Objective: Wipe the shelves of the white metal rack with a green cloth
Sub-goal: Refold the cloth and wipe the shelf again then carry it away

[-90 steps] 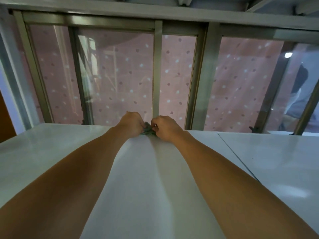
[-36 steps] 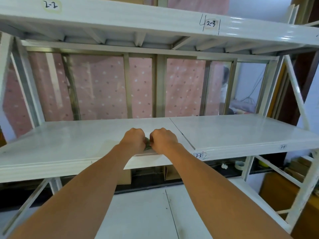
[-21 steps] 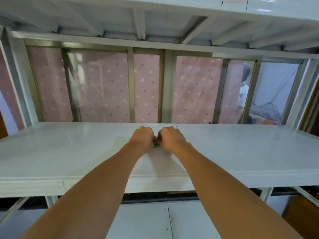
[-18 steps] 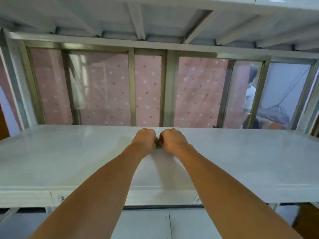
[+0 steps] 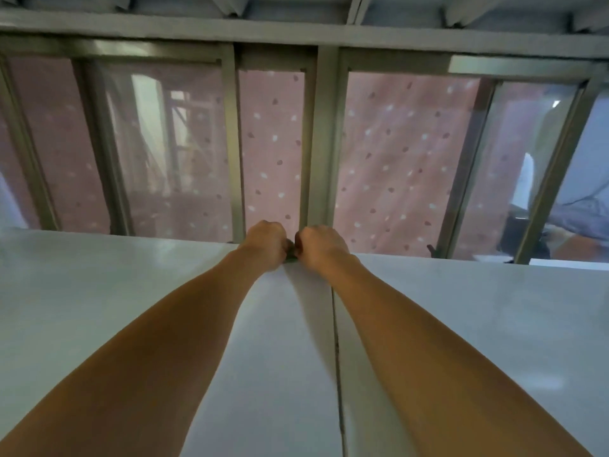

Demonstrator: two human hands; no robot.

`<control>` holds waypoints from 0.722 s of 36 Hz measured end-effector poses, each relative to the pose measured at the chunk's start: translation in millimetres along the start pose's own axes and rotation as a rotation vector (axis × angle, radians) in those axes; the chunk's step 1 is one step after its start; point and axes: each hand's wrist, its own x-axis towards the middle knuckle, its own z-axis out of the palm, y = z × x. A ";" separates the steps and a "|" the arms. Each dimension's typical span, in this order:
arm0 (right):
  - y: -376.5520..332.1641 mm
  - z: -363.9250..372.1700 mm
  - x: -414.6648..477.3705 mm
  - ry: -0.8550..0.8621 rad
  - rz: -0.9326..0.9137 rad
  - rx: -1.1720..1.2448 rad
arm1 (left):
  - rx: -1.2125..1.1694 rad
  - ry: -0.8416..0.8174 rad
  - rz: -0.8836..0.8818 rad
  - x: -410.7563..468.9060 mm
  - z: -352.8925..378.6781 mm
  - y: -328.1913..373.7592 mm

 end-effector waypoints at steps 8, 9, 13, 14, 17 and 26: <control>17.6 0.1 4.1 0.034 -0.056 -0.003 | -0.056 0.056 -0.028 12.6 11.2 9.2; 19.3 0.2 2.3 0.043 -0.055 -0.002 | -0.057 0.059 -0.035 12.7 12.3 10.5; 30.0 -1.2 -11.2 0.075 -0.022 0.002 | -0.086 0.048 -0.046 9.1 15.5 23.0; 33.7 -2.9 -15.1 0.080 -0.010 0.002 | -0.084 0.040 -0.035 6.5 15.3 28.7; 39.6 -11.5 -28.2 0.047 0.021 0.011 | -0.058 0.015 -0.009 -5.2 14.7 40.9; 13.9 -43.9 -90.0 -0.063 0.024 -0.014 | -0.044 -0.032 0.027 -74.0 -7.2 39.7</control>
